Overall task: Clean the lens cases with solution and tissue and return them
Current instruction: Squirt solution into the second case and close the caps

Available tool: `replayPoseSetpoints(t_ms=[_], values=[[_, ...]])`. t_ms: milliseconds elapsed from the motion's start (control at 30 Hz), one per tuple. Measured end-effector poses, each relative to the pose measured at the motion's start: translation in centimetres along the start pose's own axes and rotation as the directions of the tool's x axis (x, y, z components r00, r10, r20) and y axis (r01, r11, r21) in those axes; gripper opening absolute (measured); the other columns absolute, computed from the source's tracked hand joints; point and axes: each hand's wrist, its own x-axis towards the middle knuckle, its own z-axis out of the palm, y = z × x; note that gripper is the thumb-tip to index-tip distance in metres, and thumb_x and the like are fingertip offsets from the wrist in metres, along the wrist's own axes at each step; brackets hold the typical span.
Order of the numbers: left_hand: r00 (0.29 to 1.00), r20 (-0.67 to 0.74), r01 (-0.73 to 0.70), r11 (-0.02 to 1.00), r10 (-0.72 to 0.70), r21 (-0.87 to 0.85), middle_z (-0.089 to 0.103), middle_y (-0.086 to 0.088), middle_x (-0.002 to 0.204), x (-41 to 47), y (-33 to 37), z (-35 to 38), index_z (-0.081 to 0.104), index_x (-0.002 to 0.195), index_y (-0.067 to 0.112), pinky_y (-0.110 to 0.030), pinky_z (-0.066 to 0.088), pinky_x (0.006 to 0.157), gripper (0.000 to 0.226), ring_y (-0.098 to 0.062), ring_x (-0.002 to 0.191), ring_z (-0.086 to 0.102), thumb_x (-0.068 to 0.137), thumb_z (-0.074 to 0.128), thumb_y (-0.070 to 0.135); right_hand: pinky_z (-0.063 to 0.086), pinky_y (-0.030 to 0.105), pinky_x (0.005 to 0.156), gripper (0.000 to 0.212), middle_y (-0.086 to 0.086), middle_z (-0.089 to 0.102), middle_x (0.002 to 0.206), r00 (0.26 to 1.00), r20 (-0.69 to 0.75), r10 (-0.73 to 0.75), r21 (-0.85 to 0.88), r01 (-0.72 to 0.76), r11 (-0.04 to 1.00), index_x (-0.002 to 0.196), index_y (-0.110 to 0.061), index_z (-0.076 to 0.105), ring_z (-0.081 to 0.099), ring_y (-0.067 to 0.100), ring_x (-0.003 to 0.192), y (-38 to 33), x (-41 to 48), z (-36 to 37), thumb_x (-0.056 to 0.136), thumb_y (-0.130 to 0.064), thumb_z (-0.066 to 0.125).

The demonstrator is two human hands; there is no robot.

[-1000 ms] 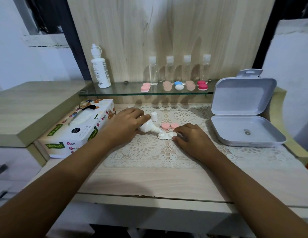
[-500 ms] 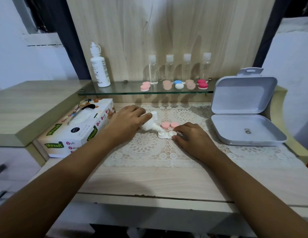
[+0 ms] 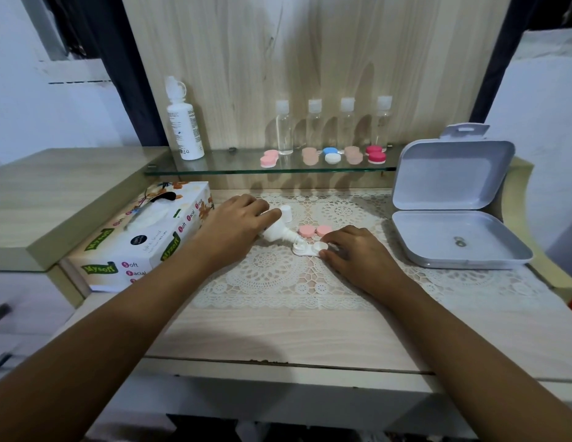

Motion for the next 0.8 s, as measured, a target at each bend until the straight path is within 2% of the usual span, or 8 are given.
replayPoseSetpoints(t_ms=[400,800], values=[[0.999,-0.016,0.034,0.999,-0.034,-0.016,0.067,-0.015,0.097,0.0,0.0,0.2,0.063,0.108,0.006,-0.040,0.053,0.070,0.052,-0.033,0.085,0.064,0.060,0.084,0.007,0.043,0.035,0.084,0.026,0.005,0.063,0.107,1.000,0.013,0.014,0.023,-0.014,1.000,0.109,-0.021,0.066,0.052,0.026,0.101,0.1,0.1,0.0,0.086,-0.031,0.062],[0.997,-0.074,0.007,0.996,-0.013,-0.087,0.067,-0.014,0.095,2.0,1.5,0.8,0.062,0.108,0.007,-0.040,0.052,0.071,0.050,-0.034,0.084,0.063,0.063,0.082,0.007,0.036,0.027,0.078,0.033,0.003,0.062,0.108,0.997,0.054,0.064,0.109,-0.070,0.992,0.110,-0.020,0.068,0.052,0.022,0.100,0.4,0.6,-0.3,0.079,-0.032,0.071]])
